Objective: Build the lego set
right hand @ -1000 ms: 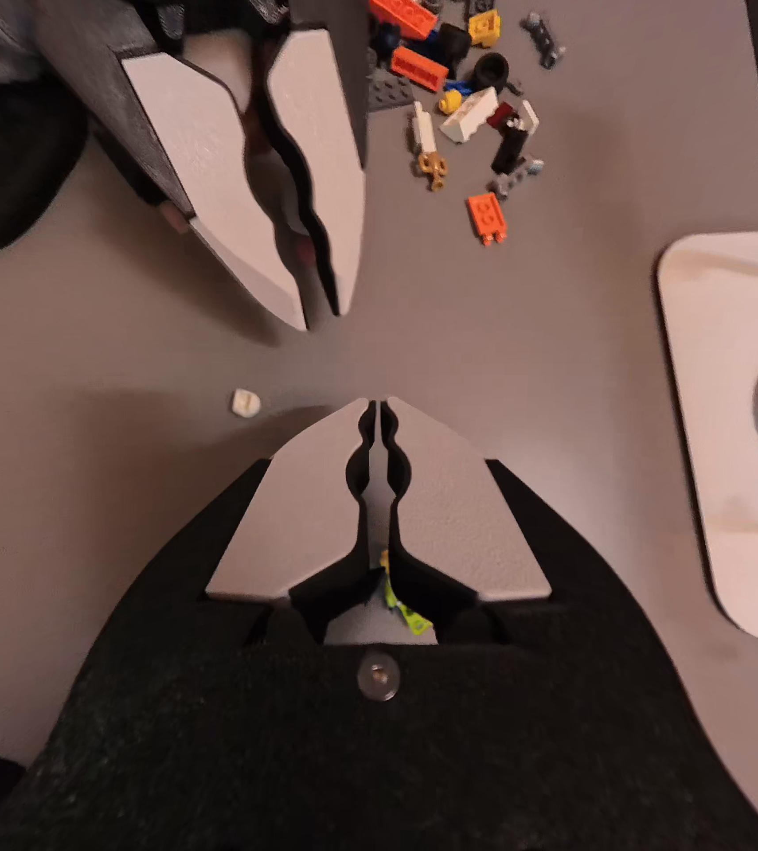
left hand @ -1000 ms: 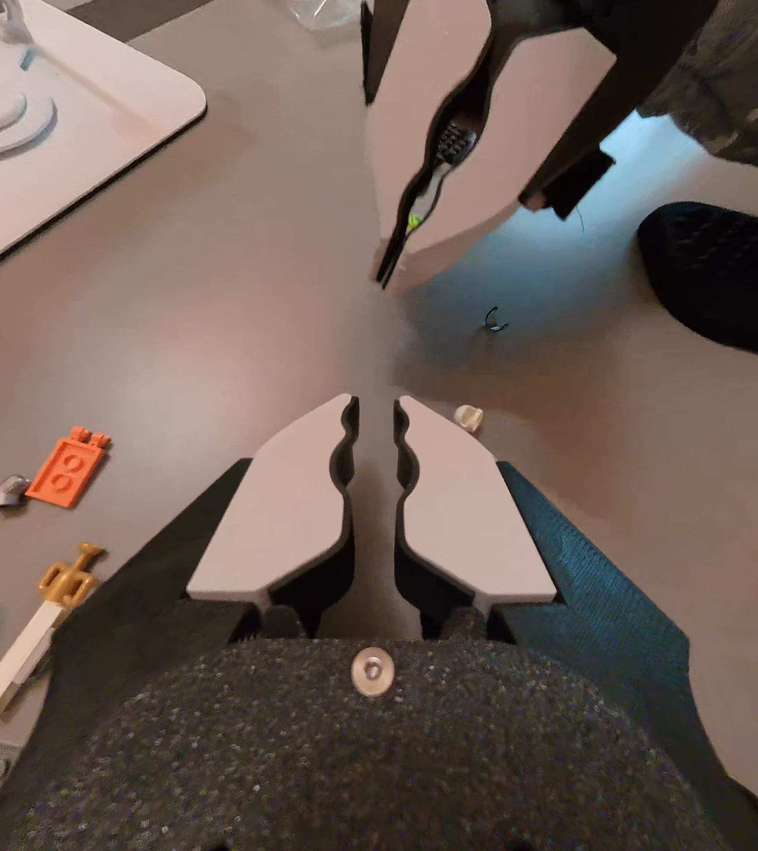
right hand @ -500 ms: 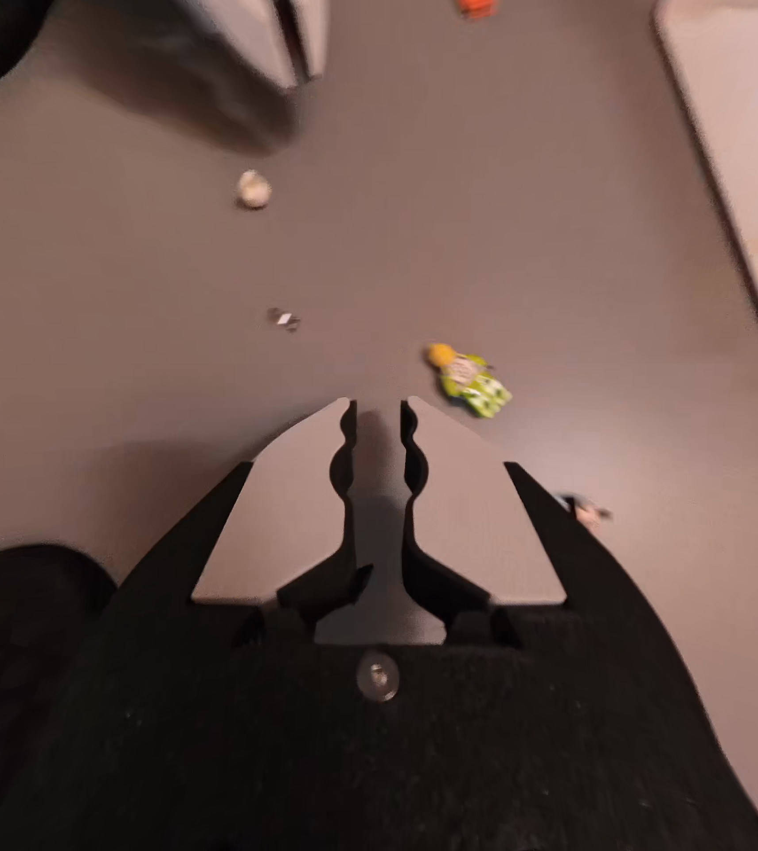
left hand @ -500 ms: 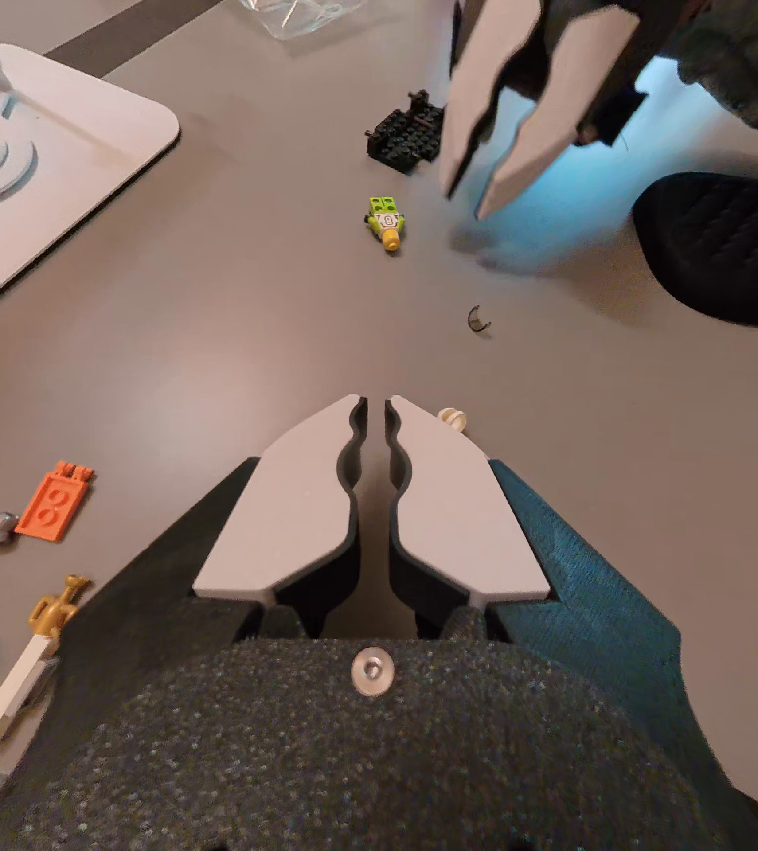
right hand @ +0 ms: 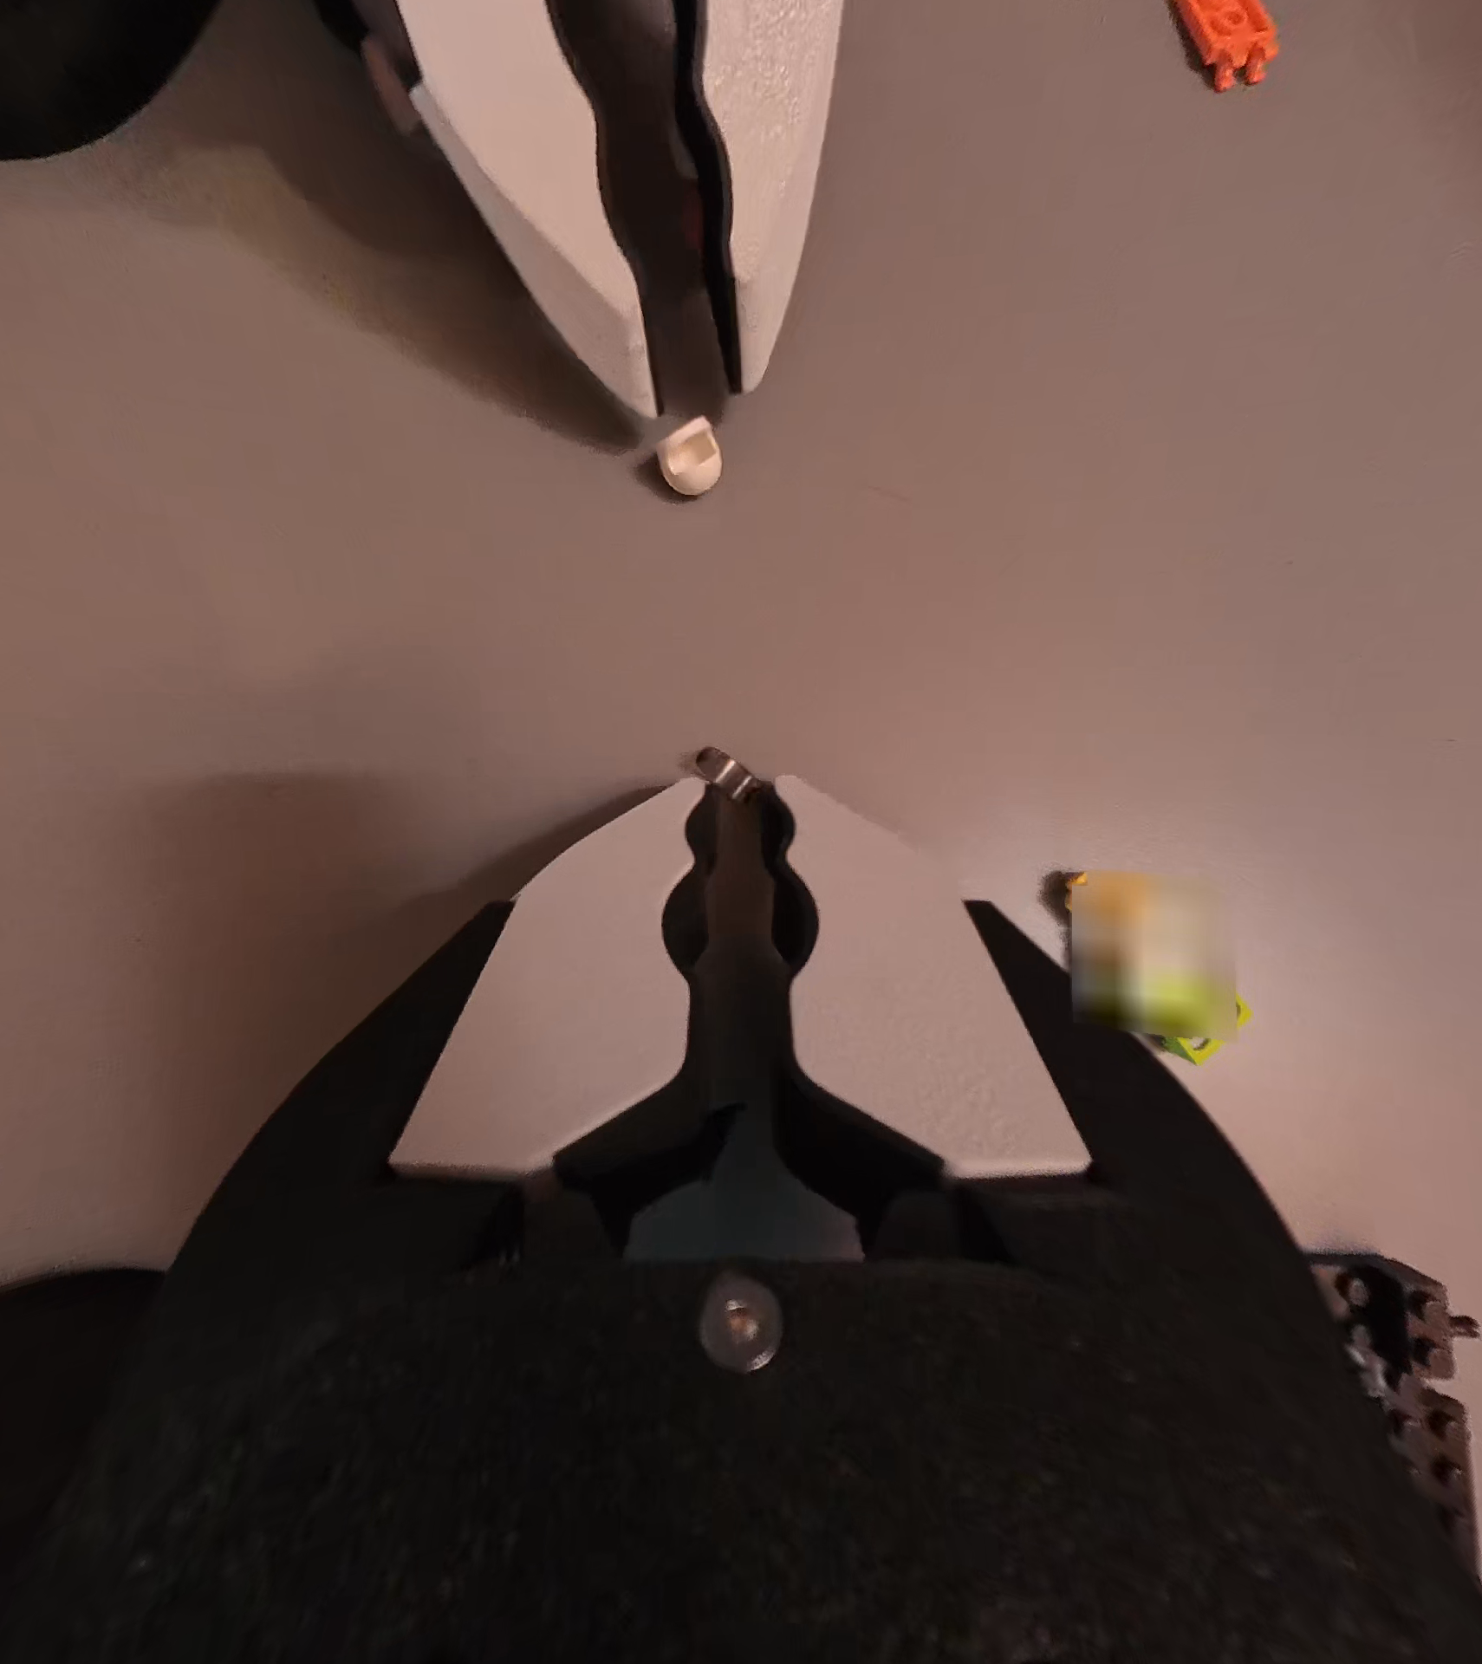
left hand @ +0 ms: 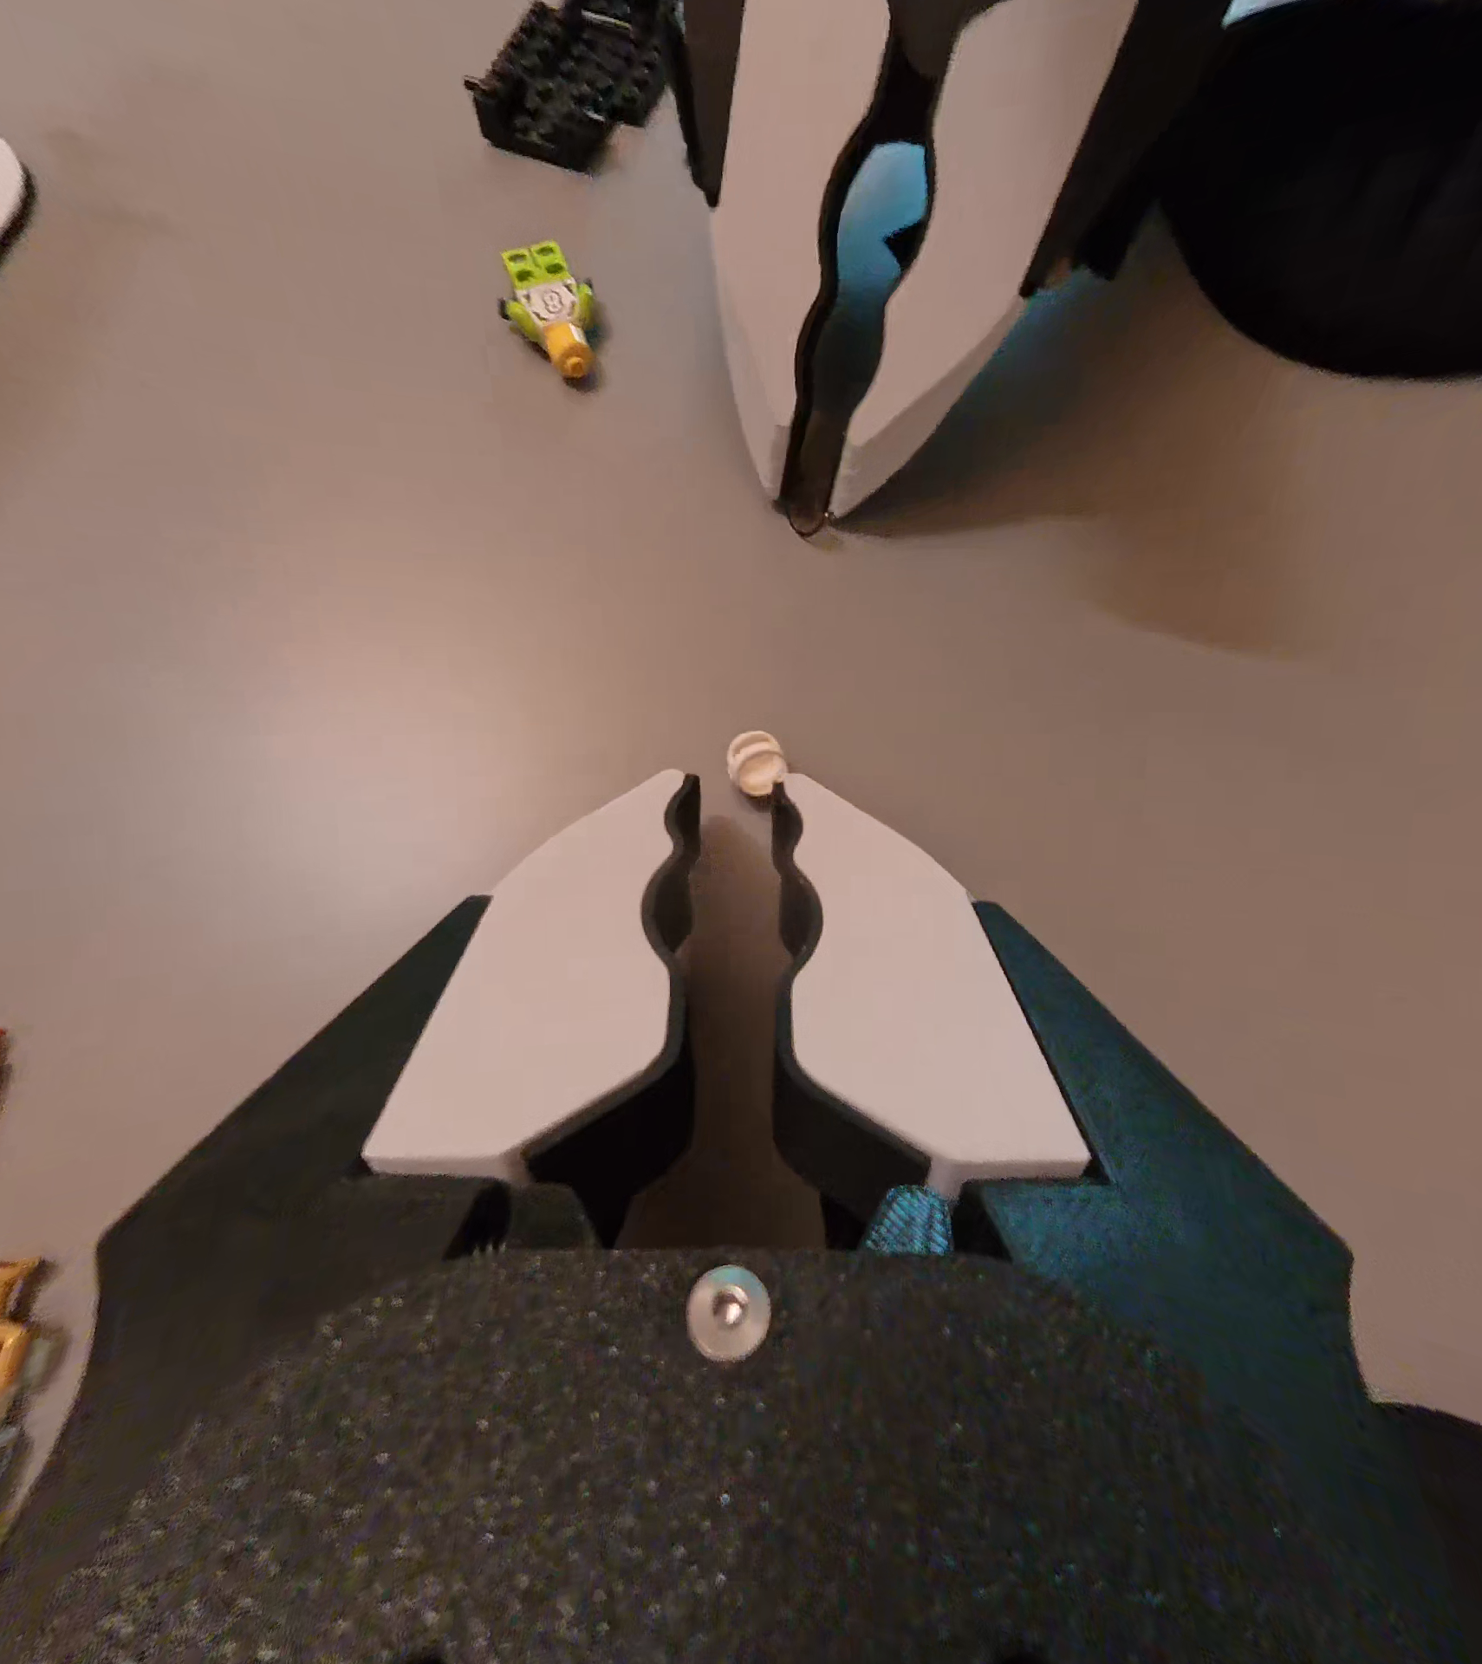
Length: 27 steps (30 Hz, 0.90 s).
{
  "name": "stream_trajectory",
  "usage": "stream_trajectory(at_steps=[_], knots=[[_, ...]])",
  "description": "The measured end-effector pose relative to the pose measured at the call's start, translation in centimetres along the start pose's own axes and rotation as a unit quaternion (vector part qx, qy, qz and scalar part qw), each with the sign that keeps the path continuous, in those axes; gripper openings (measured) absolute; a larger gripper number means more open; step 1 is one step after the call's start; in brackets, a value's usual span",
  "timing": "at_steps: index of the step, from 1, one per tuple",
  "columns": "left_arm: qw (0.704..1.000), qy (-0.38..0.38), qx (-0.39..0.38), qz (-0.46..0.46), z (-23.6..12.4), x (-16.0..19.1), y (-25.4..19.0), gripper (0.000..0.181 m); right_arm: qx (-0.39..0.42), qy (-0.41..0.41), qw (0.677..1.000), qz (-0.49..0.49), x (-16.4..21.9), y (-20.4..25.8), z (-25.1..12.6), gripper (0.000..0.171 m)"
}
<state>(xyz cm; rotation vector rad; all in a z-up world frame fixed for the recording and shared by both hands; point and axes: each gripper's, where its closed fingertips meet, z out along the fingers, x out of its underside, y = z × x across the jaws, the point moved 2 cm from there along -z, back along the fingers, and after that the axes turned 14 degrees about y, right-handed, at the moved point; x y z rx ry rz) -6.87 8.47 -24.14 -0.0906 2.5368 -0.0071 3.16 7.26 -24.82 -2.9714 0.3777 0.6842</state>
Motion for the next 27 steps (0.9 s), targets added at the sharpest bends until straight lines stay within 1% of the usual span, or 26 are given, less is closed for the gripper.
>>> stream_trajectory(at_steps=[4, 8, 11, 13, 15, 17, 19, 21, 23, 26, 27], knots=[[1.000, 0.000, -0.003, 0.010, 0.2, -0.2, -0.3, 0.014, 0.009, -0.003, 1.000, 0.001, -0.2, 0.3, 0.1, 0.002], [1.000, -0.007, -0.016, 0.009, -0.1, -0.5, -0.1, 0.013, -0.007, -0.014, 1.000, 0.018, -0.9, 1.0, 0.3, 0.001], [0.999, -0.031, -0.035, 0.026, -0.9, -1.4, -0.3, 0.013, -0.036, -0.047, 0.996, 0.061, -1.9, 1.3, 0.0, 0.001], [0.996, -0.059, -0.047, 0.049, -1.7, -2.3, -0.8, 0.013, -0.067, -0.092, 0.987, 0.113, -3.0, 1.3, -0.7, 0.002], [0.989, -0.098, -0.072, 0.083, -2.6, -3.5, -1.3, 0.013, -0.131, -0.154, 0.961, 0.190, -4.4, 1.3, -1.8, 0.002], [0.979, -0.134, -0.103, 0.114, -3.6, -4.5, -1.8, 0.014, -0.215, -0.216, 0.920, 0.244, -5.7, 1.6, -3.2, 0.002], [0.968, -0.161, -0.129, 0.143, -4.5, -5.2, -2.3, 0.014, -0.299, -0.272, 0.875, 0.265, -6.8, 2.0, -4.9, 0.002], [0.955, -0.196, -0.148, 0.166, -5.7, -6.0, -2.9, 0.014, -0.366, -0.315, 0.837, 0.256, -7.3, 2.5, -6.5, 0.001], [0.943, -0.238, -0.155, 0.176, -7.1, -6.9, -3.6, 0.014, -0.398, -0.350, 0.815, 0.236, -7.7, 3.1, -7.6, 0.001], [0.935, -0.277, -0.140, 0.173, -8.3, -7.8, -4.7, 0.013, -0.421, -0.384, 0.796, 0.206, -8.2, 3.9, -8.6, 0.001], [0.934, -0.287, -0.131, 0.167, -8.4, -8.0, -5.0, 0.011, -0.420, -0.393, 0.794, 0.198, -8.4, 4.1, -8.8, 0.001]])
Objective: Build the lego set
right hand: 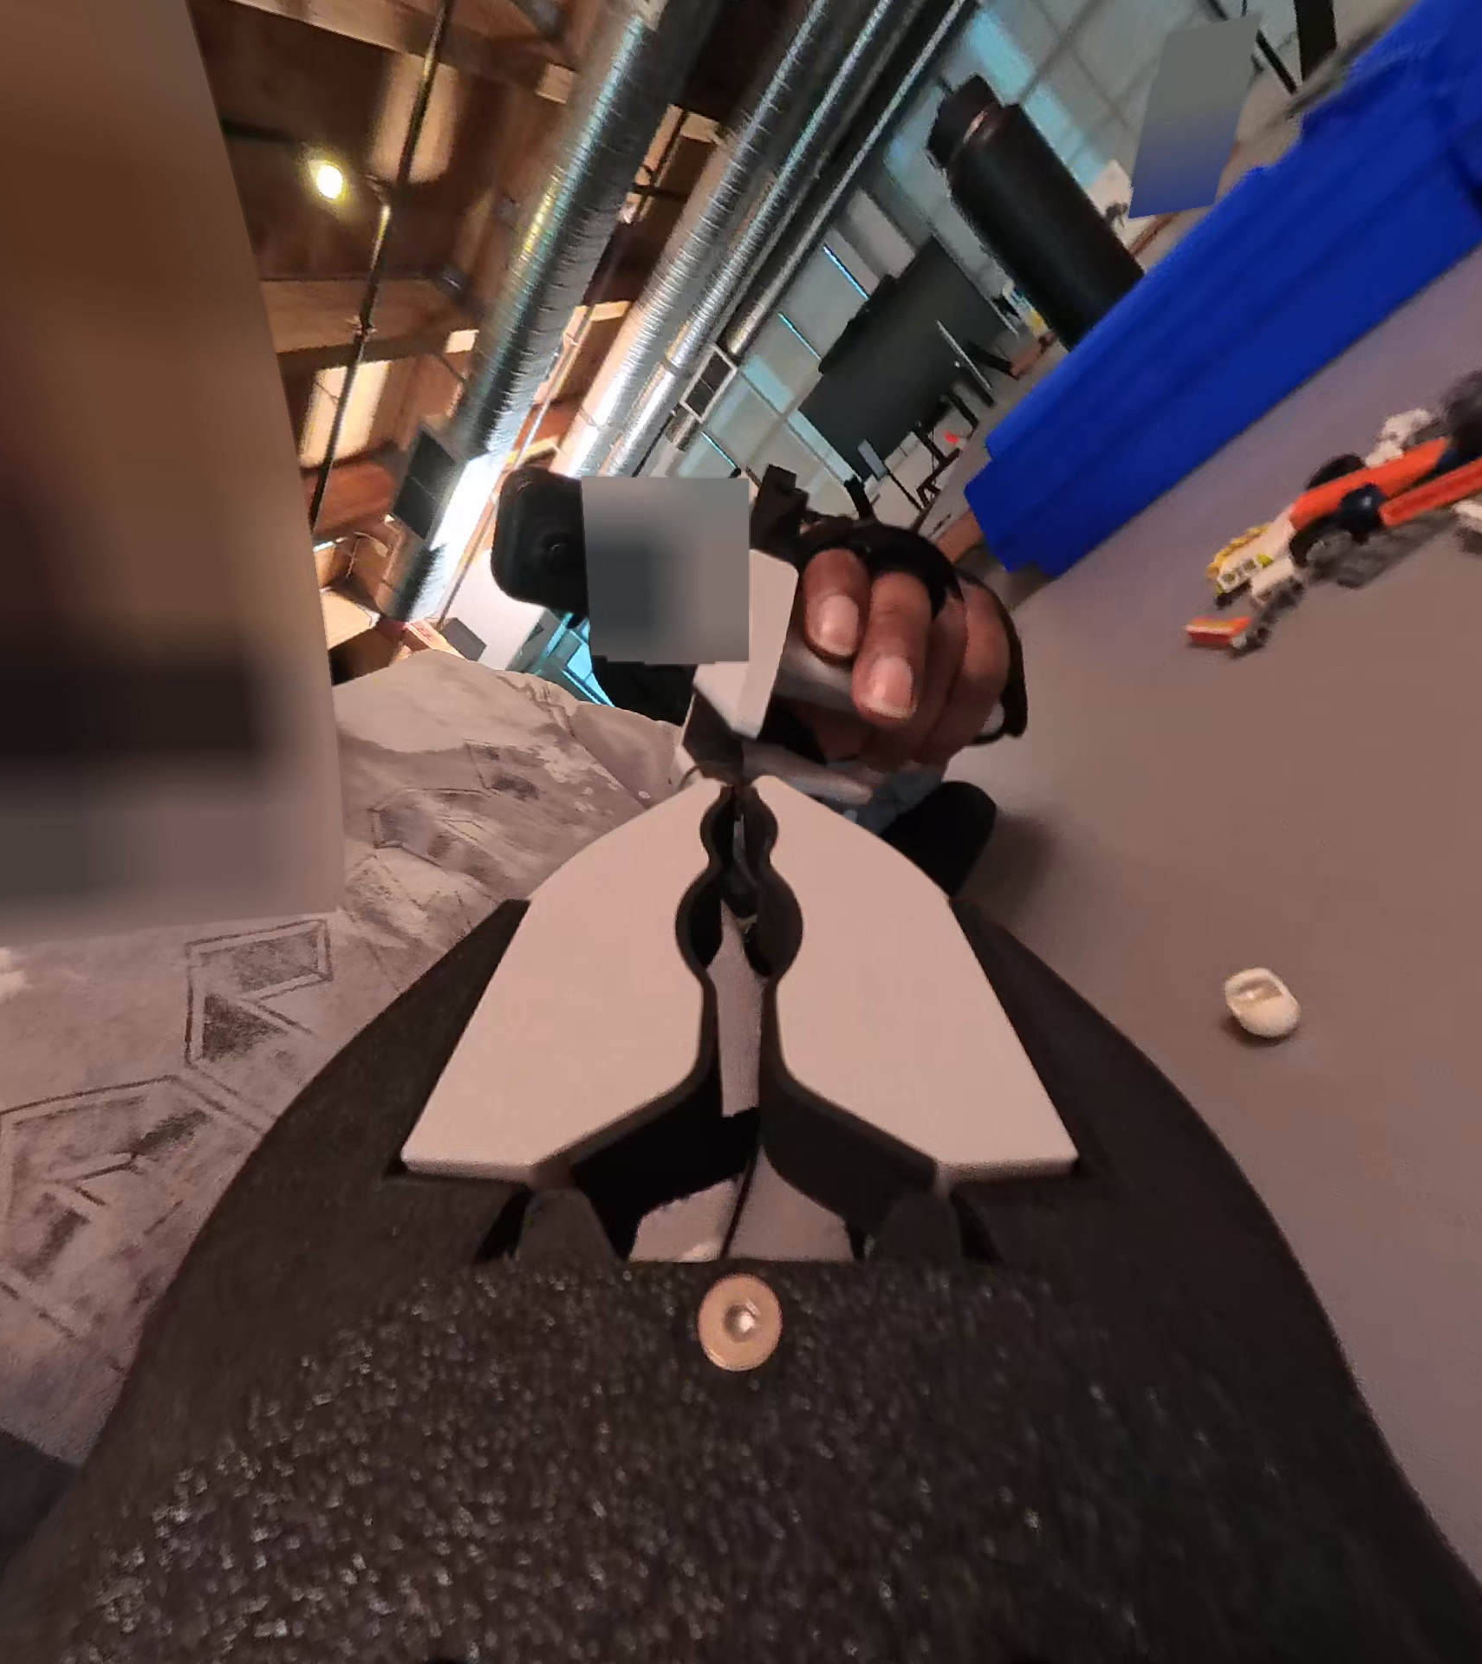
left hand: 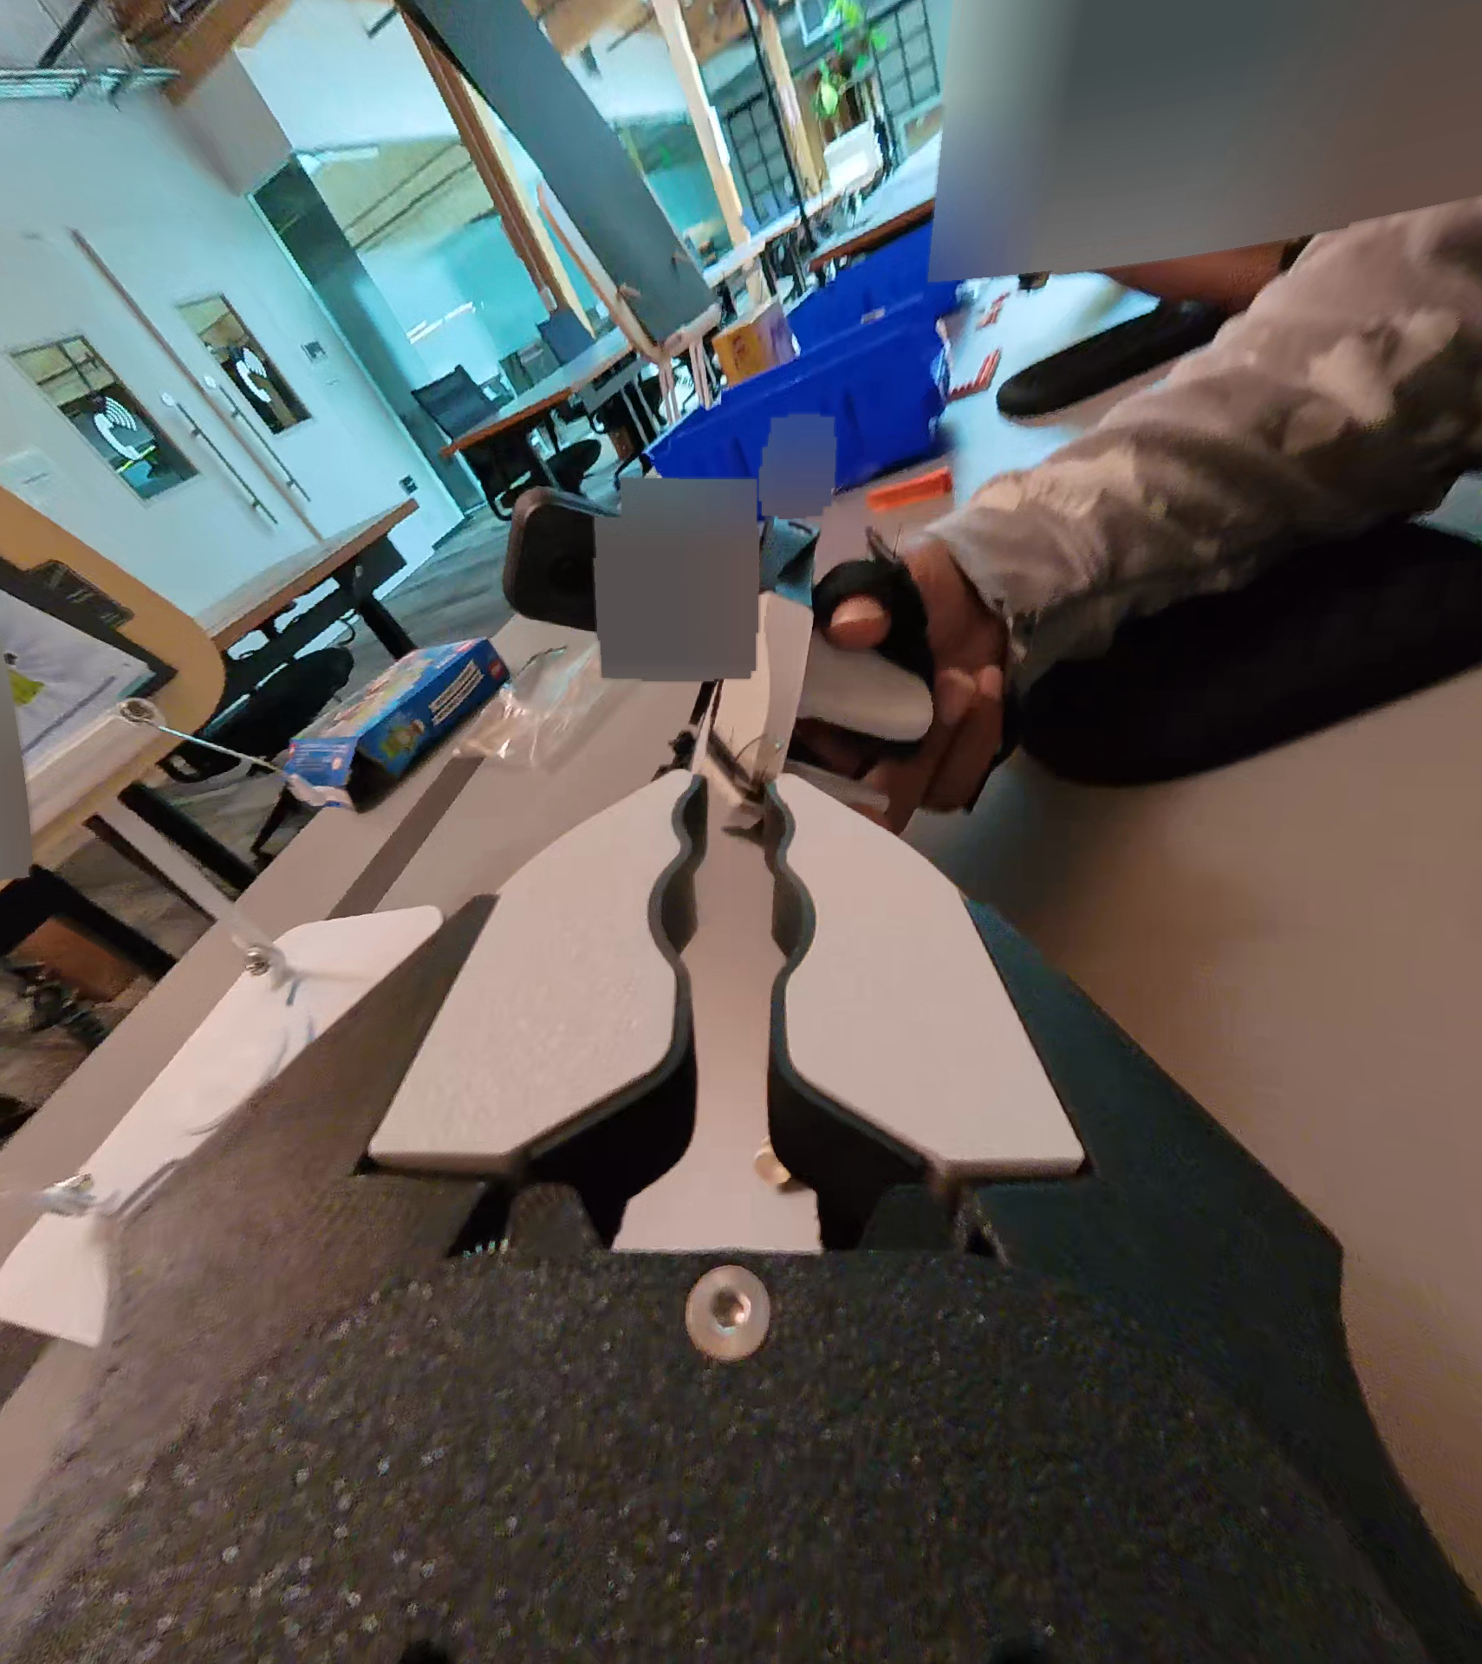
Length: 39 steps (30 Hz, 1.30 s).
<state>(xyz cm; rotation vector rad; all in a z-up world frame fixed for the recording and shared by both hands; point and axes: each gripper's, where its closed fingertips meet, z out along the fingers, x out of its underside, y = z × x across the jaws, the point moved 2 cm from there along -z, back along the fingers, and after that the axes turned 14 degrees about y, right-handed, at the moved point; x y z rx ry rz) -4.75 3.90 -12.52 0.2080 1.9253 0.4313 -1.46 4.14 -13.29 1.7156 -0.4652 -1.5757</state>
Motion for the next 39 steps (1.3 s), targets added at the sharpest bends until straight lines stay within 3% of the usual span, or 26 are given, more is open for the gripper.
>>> stream_trajectory(at_steps=[4, 8, 12, 16, 24, 31, 35, 39], knots=[[0.995, -0.009, 0.049, -0.092, -0.1, -0.3, 0.2, 0.009, 0.038, -0.016, 0.996, -0.074, -0.5, 0.3, 0.0, 0.001], [0.961, -0.018, 0.139, -0.238, -0.1, 0.2, 0.8, 0.013, 0.162, -0.018, 0.970, -0.182, -1.0, -0.2, -0.5, 0.001], [0.918, -0.034, 0.182, -0.351, 0.2, 0.4, 1.5, 0.015, 0.303, -0.019, 0.902, -0.308, -1.8, -0.2, -1.0, 0.001], [0.901, -0.047, 0.196, -0.385, 0.4, 0.2, 1.6, 0.016, 0.411, -0.010, 0.823, -0.392, -2.4, -0.2, -1.2, 0.001], [0.896, -0.060, 0.175, -0.404, 0.8, 0.2, 2.0, 0.010, 0.512, 0.002, 0.715, -0.477, -2.6, -0.1, -0.6, 0.001], [0.927, -0.035, 0.149, -0.342, 0.7, 0.5, 1.9, 0.005, 0.517, 0.012, 0.699, -0.495, -2.2, -0.2, -0.6, 0.002], [0.962, -0.002, 0.103, -0.252, 0.7, 1.1, 1.7, 0.005, 0.503, 0.025, 0.711, -0.490, -1.9, -0.5, -0.4, 0.002], [0.985, 0.037, 0.059, -0.157, 0.6, 1.8, 1.5, 0.005, 0.468, 0.045, 0.753, -0.460, -1.4, -0.9, -0.2, 0.004]])
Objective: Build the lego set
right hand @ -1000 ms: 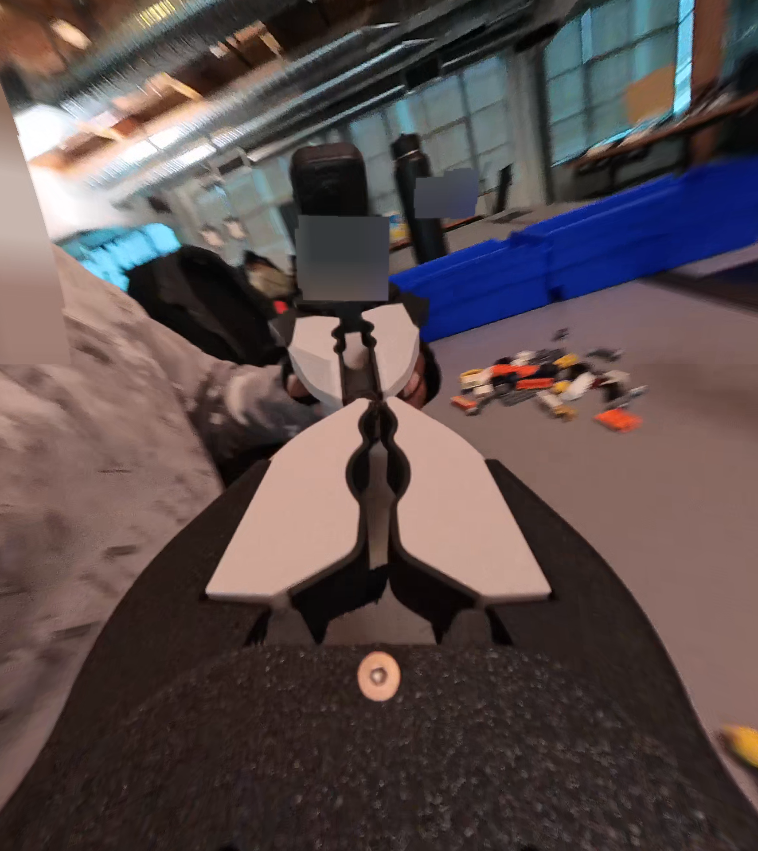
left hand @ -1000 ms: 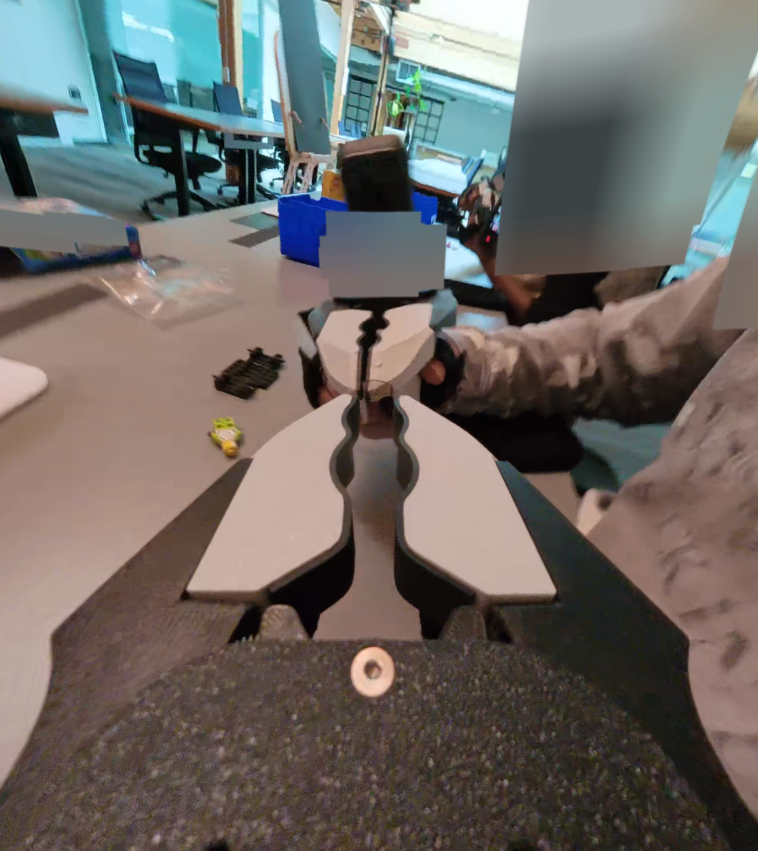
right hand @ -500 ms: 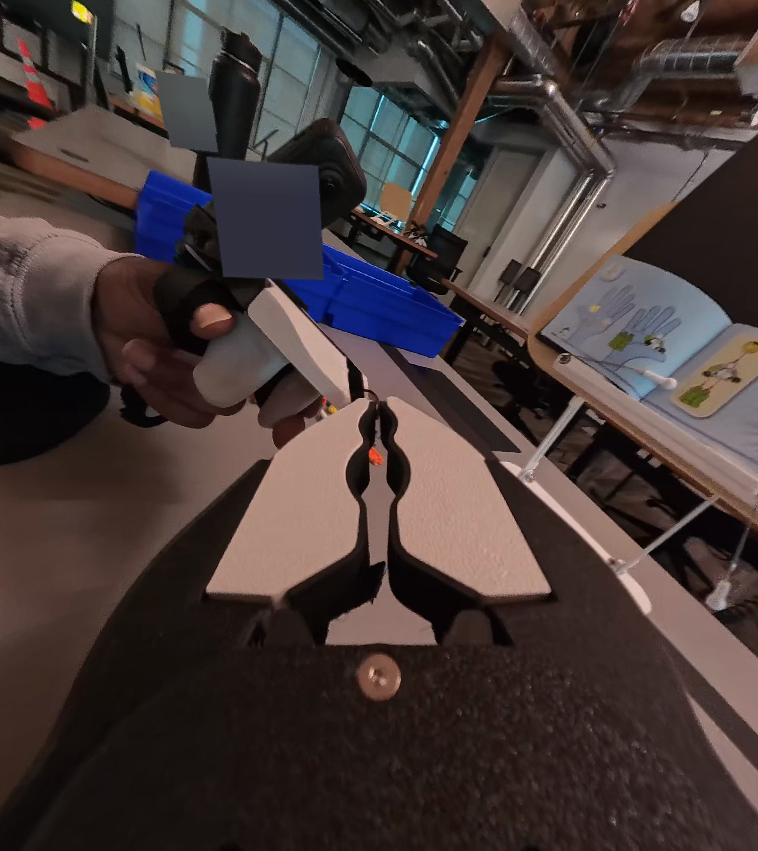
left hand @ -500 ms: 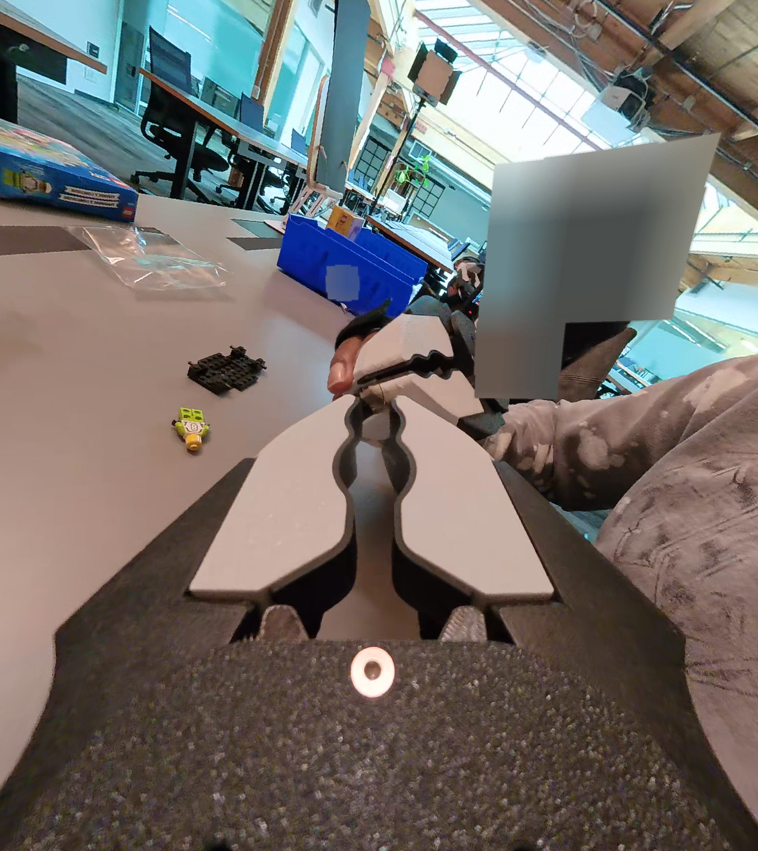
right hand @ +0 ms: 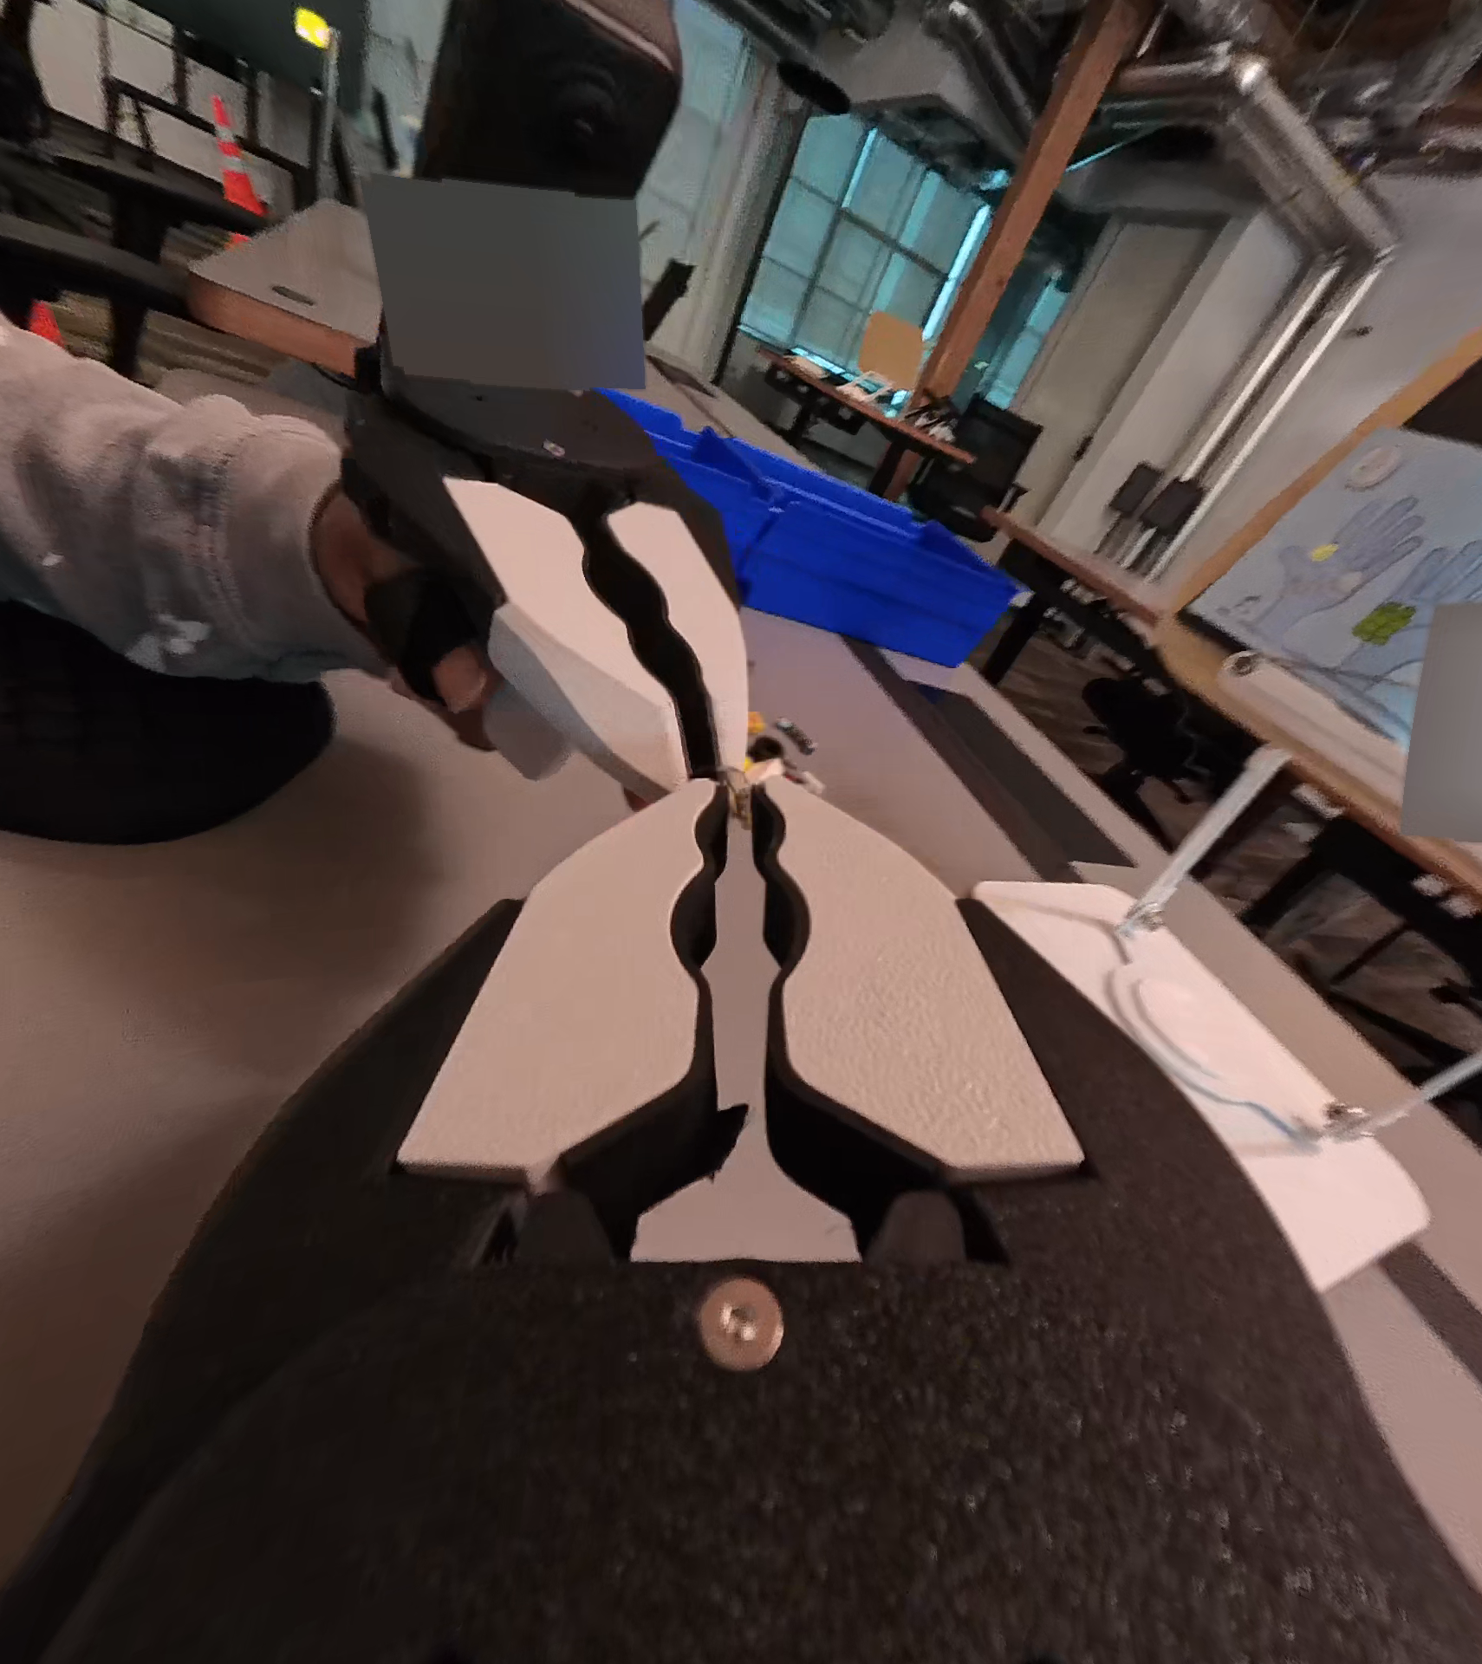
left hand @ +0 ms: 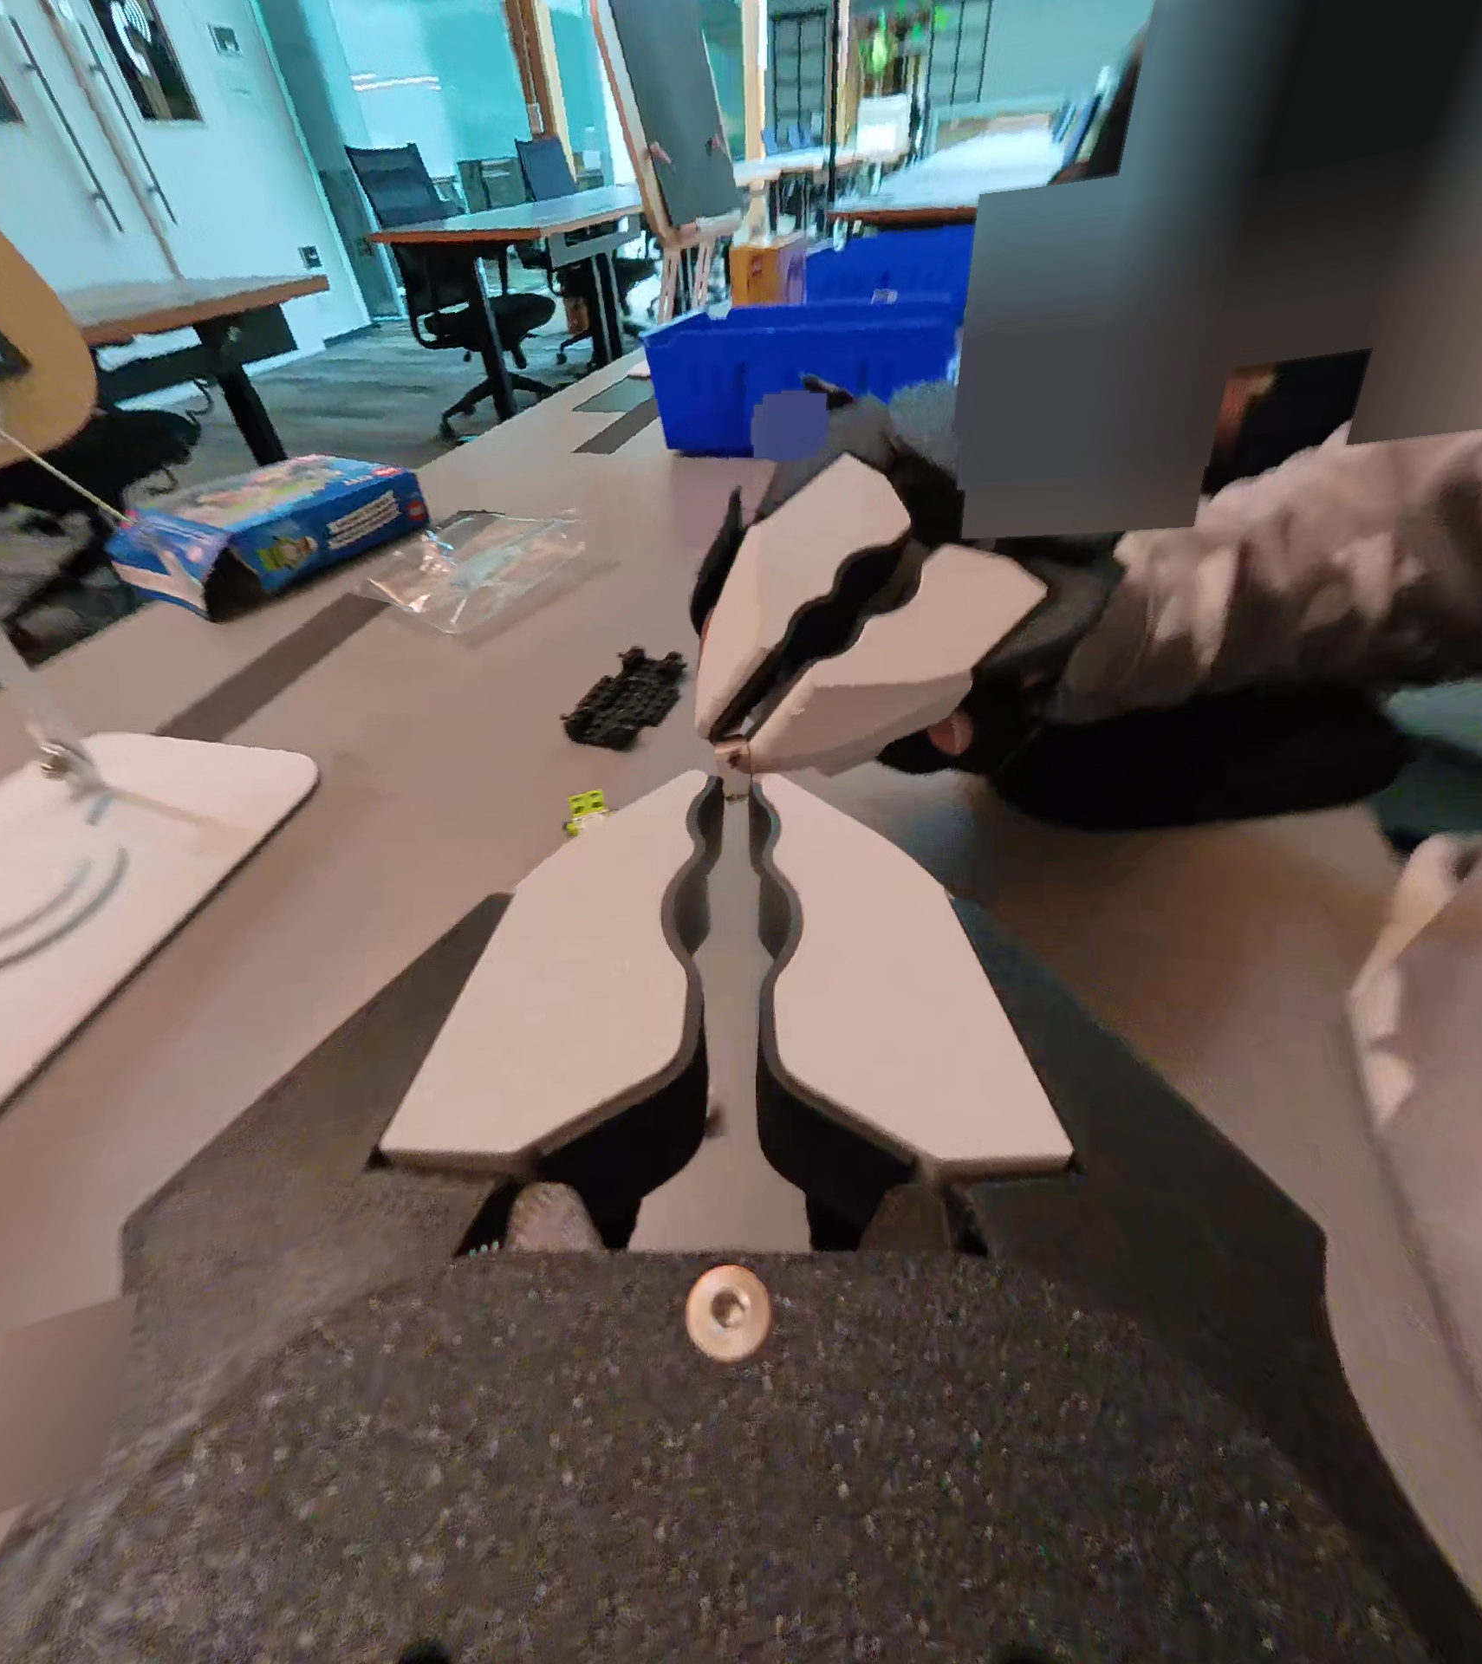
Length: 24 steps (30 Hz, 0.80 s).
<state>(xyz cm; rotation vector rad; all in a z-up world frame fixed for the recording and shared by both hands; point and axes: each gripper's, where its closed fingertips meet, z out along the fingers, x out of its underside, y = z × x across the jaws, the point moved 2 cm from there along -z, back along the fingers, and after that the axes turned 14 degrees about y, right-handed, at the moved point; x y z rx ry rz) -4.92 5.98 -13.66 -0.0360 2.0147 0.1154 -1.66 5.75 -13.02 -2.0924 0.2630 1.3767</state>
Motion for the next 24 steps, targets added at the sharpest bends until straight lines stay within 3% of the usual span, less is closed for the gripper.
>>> stream_trajectory(at_steps=[5, 11, 19, 24], knots=[[0.983, 0.079, -0.074, 0.145, 0.6, 1.9, -0.1, 0.005, -0.113, 0.038, 0.992, 0.051, 0.9, 0.6, -0.2, 0.009], [0.957, 0.141, -0.101, 0.233, 1.6, 3.3, -0.7, 0.005, -0.154, 0.133, 0.979, 0.001, 2.7, 2.0, 0.4, 0.013], [0.936, 0.193, -0.103, 0.276, 2.2, 4.6, -1.2, 0.005, -0.143, 0.197, 0.967, -0.079, 4.1, 3.1, 1.1, 0.008], [0.938, 0.197, -0.092, 0.269, 2.3, 5.0, -1.3, 0.005, -0.132, 0.207, 0.964, -0.106, 4.4, 3.4, 1.3, 0.007]])
